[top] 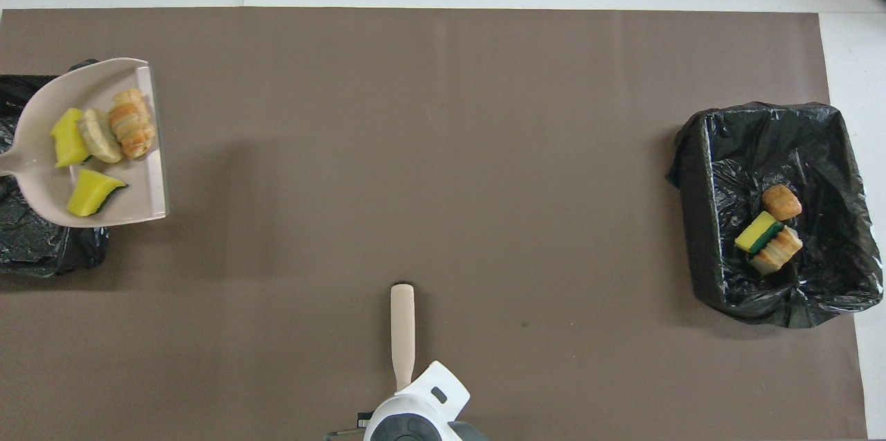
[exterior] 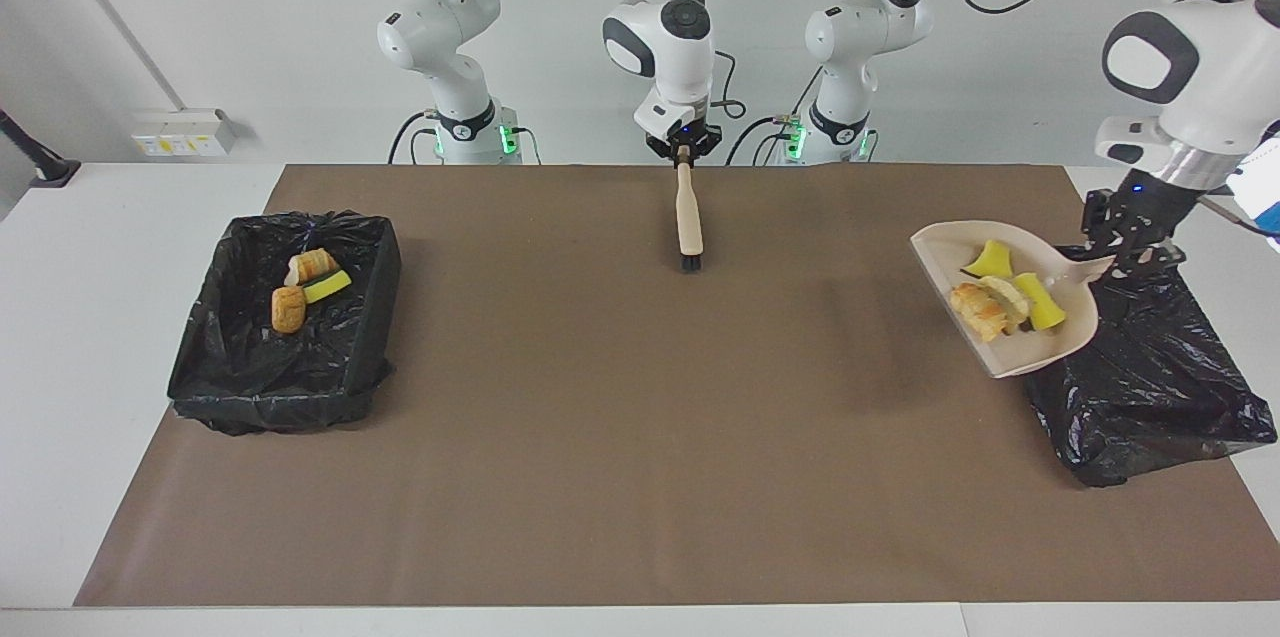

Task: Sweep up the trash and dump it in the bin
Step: 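Carry the loaded dustpan to the bin nearest the left gripper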

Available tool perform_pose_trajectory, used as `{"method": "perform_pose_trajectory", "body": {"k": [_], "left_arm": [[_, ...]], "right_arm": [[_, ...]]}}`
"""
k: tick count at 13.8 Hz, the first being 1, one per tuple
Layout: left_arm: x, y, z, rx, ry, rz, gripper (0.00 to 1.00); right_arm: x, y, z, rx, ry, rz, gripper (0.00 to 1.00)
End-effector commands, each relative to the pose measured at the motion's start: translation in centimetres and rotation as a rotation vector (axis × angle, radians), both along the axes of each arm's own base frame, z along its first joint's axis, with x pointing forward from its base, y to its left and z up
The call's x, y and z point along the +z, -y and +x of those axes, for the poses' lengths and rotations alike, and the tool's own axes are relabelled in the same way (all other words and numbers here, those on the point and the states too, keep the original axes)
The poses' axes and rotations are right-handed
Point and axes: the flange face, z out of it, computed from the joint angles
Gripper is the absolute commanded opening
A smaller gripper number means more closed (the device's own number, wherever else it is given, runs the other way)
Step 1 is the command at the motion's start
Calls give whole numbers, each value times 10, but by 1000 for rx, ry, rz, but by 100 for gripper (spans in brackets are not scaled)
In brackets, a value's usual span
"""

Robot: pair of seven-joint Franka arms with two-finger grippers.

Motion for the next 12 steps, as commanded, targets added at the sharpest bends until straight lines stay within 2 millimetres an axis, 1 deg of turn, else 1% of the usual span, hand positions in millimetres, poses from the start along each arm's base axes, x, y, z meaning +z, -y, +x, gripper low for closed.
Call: {"method": "perform_pose_trajectory", "body": {"k": [1,2,3,4,5,6,7,8,9,10,11,12], "left_arm": [[26,-75,23,-28,5,-10,0],[25,-106,22,-44,4,19,0],[23,-119,24,-104,5,74,0],[21,-127,28,-150,13,144,0],[12,-135,34,-170,7,208,0],[-1,-142,39,-181,-13,256,0],[-8,-146,45,-206,-25,331,0],[-4,-150,49,-243,-23,452,0],[-3,-155,50,-262,-15,532,0],[-5,-157,50,-272,-13,563,0],[-5,-156,51,-270,-20,579,0],[-7,-150,54,-286,-46,637,0]], "right_arm": [[3,-6,10,-14,16,-5,0],[4,-6,10,-9,15,-7,0],[3,-5,11,-4,12,-10,0],[0,-4,13,3,8,-14,0],[1,-3,13,11,3,-18,1],[4,-5,13,32,-12,-32,6],[5,-3,14,71,-24,-39,13],[5,-3,14,89,-27,-39,42],[6,-3,13,99,-26,-40,99],[12,-3,18,98,-27,-42,100],[22,2,27,86,-34,-45,100],[36,9,40,78,-41,-44,100]]}}
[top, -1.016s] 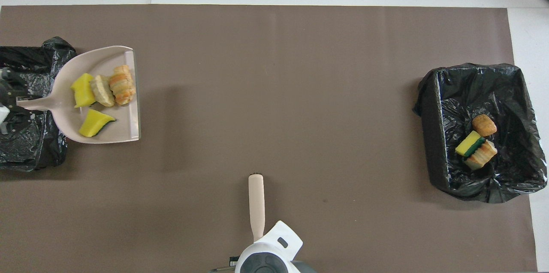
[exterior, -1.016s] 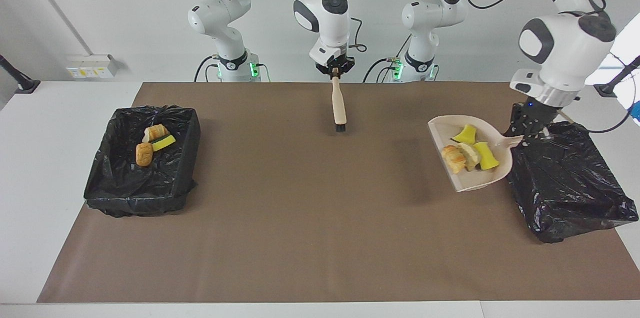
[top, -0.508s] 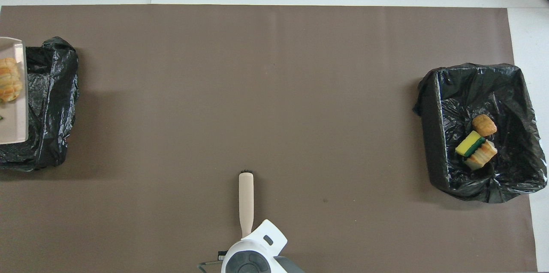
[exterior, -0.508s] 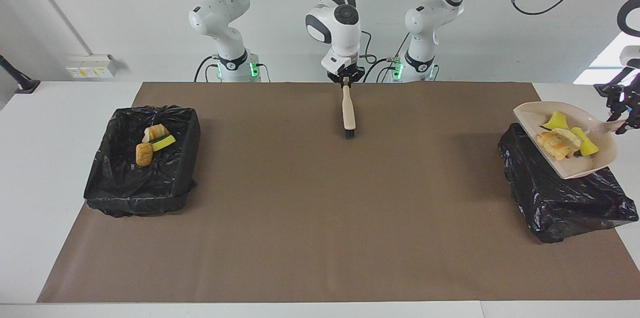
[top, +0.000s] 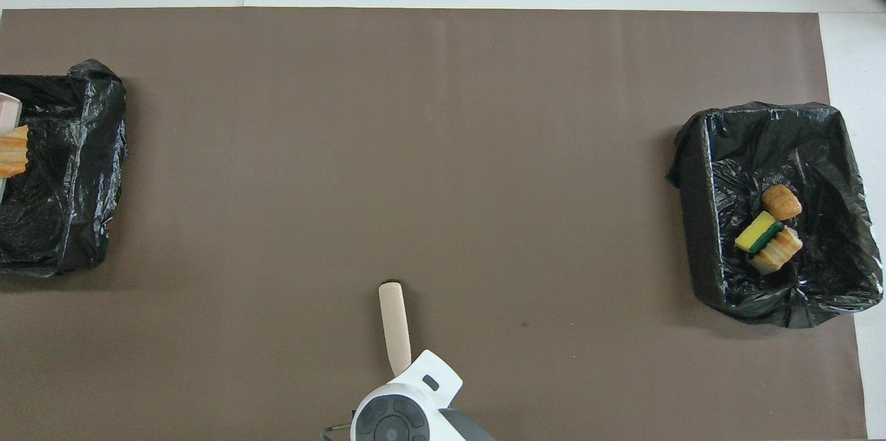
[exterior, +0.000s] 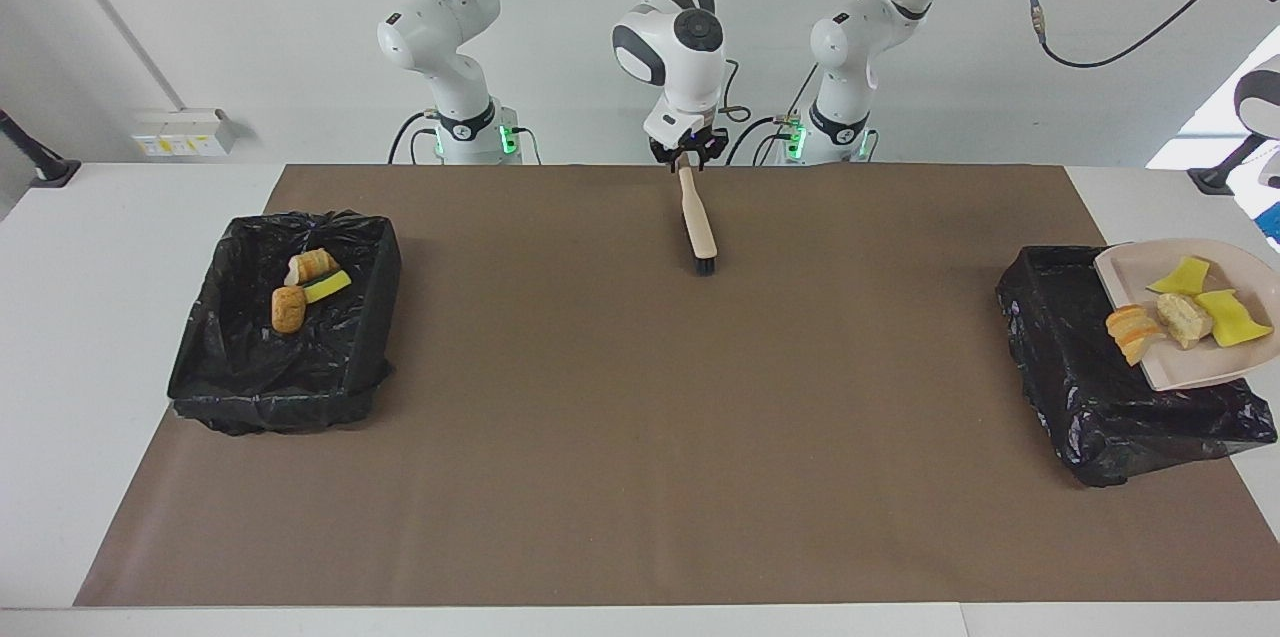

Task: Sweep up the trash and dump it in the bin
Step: 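Tip the dustpan over the bin with the left gripper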

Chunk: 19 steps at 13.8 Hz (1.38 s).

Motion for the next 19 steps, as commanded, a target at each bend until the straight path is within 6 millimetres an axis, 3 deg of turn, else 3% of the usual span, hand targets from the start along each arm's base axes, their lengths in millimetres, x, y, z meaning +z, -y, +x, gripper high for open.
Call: {"method": "perform_pose_trajectory", "body": {"k": [1,2,5,8,11,16,19], "left_arm": [[1,10,5,-2,-14,155,0],[-2,21,6,39,-1,203,0],[4,26,4,61,3,281,0],[25,28,-1,36,4,393,0],[27,41,2,57,39,440,0],[34,60,8,17,55,566,0],[33,65,1,39,89,615,0]], "right_arm": [[39,19,36,22,1,1,100],[58,33,50,35,5,16,100],[108,78,88,85,-11,38,100],[149,116,125,111,-38,50,100],[187,168,166,144,-4,100,100],[218,237,213,286,115,58,100],[220,288,232,356,132,74,100]]}}
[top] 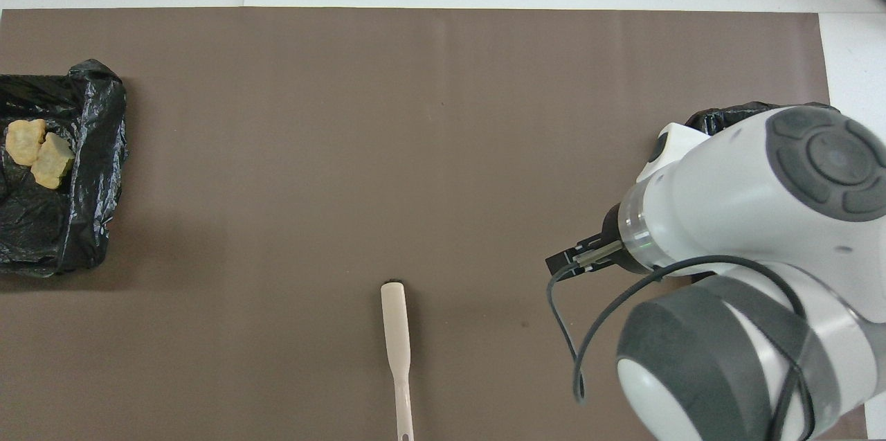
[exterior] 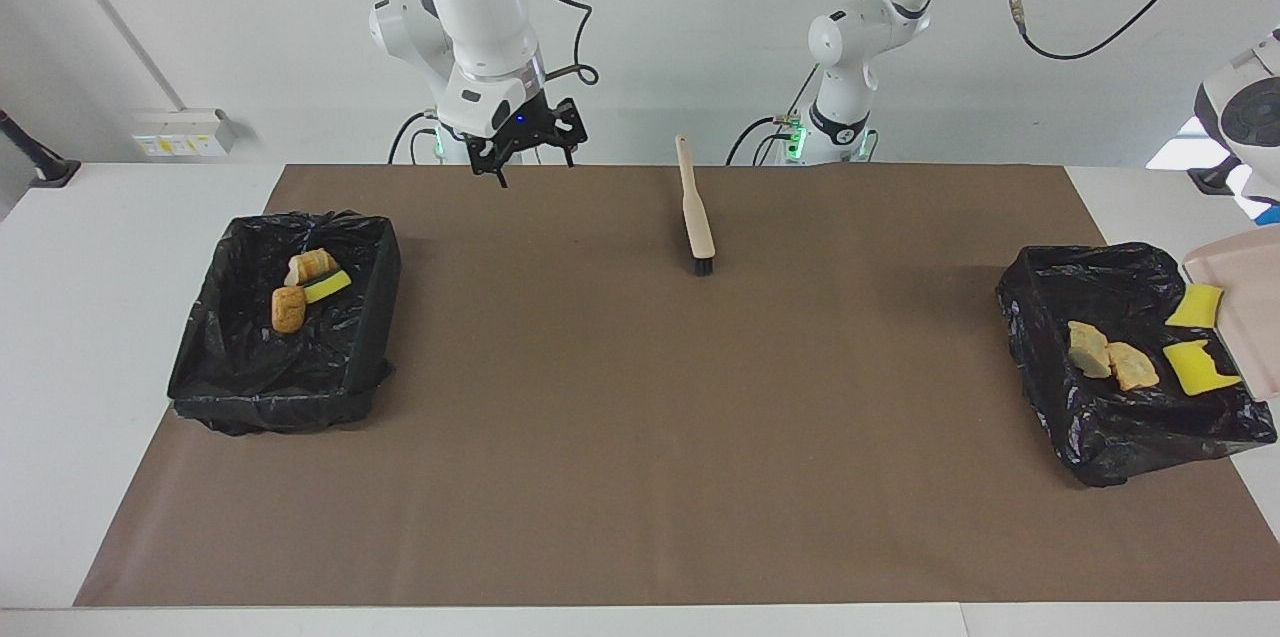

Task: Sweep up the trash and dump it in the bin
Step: 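Tip the dustpan over the bin with the left gripper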

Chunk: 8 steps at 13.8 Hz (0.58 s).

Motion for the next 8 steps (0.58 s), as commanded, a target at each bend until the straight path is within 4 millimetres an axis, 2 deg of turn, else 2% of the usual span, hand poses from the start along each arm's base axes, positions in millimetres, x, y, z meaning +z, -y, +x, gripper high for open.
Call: {"method": "perform_pose_trajectory", "body": {"k": [1,4,6,8], "left_arm": [[7,11,-12,-4,21,36,0],[31,23,-14,-18,83,6,0],[41,35,-15,15,159,-139,0],[41,80,-5,8,177,-257,0]], "right_arm": [[7,46,20,50,17,-2,100],[12,103,33,-46,29,-3,100],[12,139,38,-115,32,-3,100],[11,168,40,-167,33,-19,100]]}}
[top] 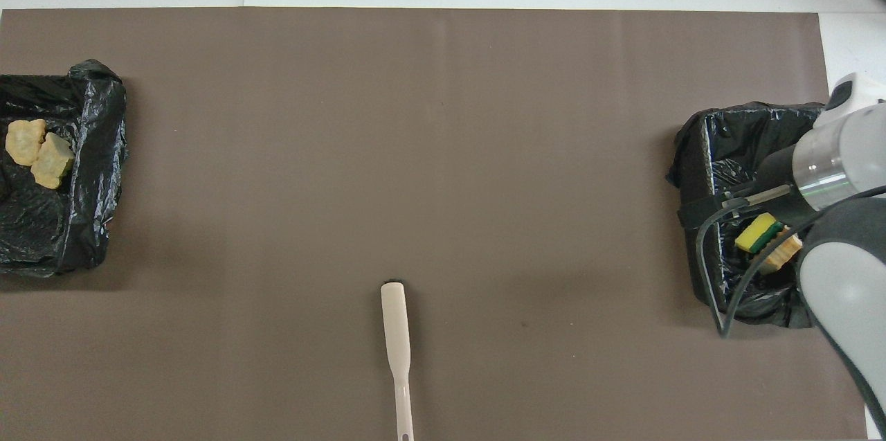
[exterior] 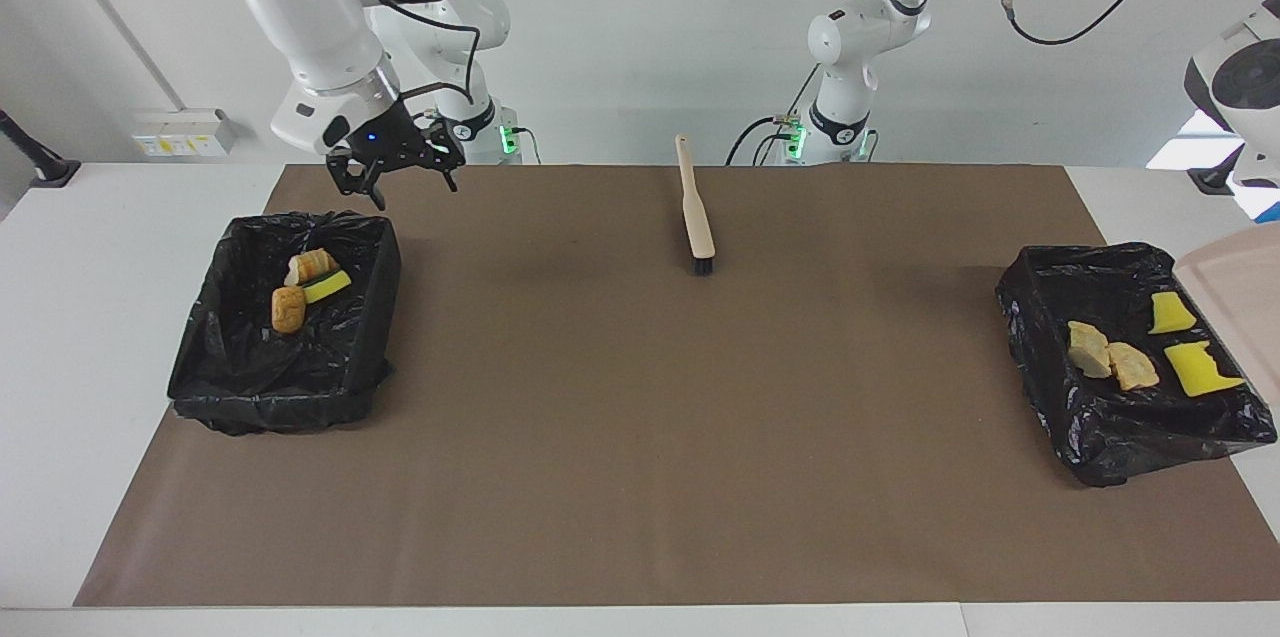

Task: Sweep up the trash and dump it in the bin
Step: 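Tip the dustpan over the bin with the left gripper, then bring the dustpan back and set it on the table with the left gripper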

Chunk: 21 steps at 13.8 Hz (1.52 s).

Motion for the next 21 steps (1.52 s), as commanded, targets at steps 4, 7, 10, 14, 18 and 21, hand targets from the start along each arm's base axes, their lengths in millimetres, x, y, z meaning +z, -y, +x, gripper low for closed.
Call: {"method": "perform_pose_trajectory", "body": {"k": [4,7,10,14,18,21], "left_arm": [[-28,127,17,69,54,-354,0],[-67,198,25,240,128,-490,0],[-110,260,31,452,216,-622,0],[-139,342,23,726,258,-775,0],[-153,426,11,1024,373,-875,0],[-149,472,-4,1113,356,-921,0]], "right_arm": [[17,70,10,-91,31,-89,100],[26,93,12,-145,40,-74,100],[37,72,6,-212,31,-74,100],[39,62,1,-263,12,-83,100],[41,65,10,-267,-8,-79,100],[46,62,22,-265,14,-76,100]]}}
